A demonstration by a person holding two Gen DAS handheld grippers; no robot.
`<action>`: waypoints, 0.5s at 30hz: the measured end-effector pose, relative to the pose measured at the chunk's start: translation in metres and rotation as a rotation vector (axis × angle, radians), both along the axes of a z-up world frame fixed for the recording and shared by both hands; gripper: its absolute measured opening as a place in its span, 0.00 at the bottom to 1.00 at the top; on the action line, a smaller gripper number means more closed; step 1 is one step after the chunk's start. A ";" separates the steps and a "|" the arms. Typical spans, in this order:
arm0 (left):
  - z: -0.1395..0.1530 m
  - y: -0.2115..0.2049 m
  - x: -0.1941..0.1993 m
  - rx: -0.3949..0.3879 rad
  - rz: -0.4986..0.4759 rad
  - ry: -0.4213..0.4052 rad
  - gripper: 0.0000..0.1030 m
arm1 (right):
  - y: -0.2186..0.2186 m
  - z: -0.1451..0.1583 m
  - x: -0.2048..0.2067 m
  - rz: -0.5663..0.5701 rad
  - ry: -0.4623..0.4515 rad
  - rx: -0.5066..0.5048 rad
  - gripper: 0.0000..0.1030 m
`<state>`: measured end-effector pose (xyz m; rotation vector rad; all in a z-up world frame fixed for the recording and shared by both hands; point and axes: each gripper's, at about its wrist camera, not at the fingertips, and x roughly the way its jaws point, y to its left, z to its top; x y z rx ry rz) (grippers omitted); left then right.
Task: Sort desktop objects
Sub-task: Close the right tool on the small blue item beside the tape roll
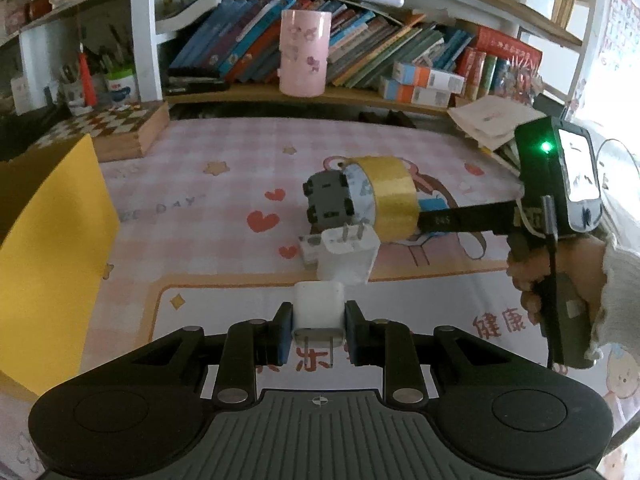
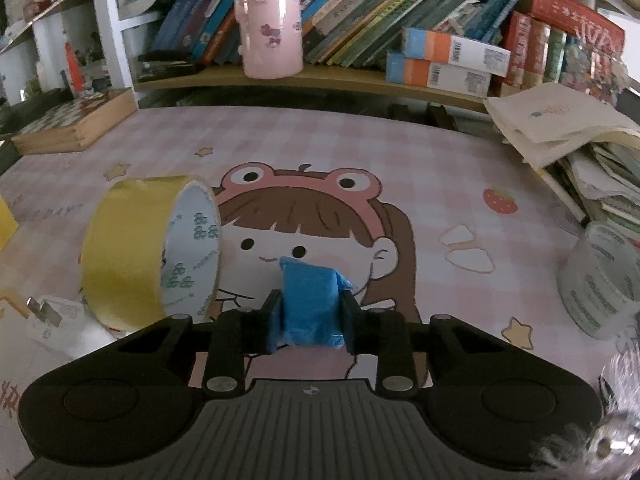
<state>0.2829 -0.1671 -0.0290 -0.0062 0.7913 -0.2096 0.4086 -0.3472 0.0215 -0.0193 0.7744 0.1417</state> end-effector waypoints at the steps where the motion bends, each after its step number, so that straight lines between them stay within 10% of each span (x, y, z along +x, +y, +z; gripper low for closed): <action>1: 0.001 0.000 0.000 -0.001 -0.002 -0.004 0.24 | -0.001 0.001 -0.002 -0.009 -0.003 0.006 0.25; 15: 0.014 0.005 -0.014 -0.036 -0.042 -0.055 0.24 | -0.007 0.040 -0.069 -0.077 -0.059 0.077 0.25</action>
